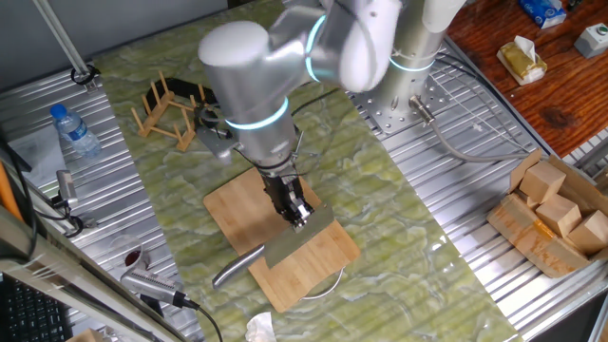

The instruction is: Put the knife on the cutting board

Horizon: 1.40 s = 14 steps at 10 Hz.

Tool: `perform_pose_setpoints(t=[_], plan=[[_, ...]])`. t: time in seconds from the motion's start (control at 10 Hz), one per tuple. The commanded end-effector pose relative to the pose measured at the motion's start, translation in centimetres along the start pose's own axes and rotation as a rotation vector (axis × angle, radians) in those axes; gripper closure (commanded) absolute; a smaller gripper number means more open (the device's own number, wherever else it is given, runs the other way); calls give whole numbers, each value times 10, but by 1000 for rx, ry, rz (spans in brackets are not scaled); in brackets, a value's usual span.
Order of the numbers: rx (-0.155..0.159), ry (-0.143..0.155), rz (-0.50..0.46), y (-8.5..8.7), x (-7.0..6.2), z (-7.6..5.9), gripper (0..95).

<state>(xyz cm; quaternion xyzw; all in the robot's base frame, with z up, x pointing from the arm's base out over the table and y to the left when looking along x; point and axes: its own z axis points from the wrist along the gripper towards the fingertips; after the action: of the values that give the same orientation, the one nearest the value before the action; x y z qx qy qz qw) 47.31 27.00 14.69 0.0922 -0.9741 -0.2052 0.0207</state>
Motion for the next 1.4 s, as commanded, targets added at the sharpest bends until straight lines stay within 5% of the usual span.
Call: perform_pose_setpoints(t=[0.1,0.4,1.0,1.4], plan=[[-14,-3,-34,-6,3,9,950],[-11,9,-46,-15,7,20,950],[-82,7,-43,-31,5,44,950],[-95,48,-40,-35,7,52,950]])
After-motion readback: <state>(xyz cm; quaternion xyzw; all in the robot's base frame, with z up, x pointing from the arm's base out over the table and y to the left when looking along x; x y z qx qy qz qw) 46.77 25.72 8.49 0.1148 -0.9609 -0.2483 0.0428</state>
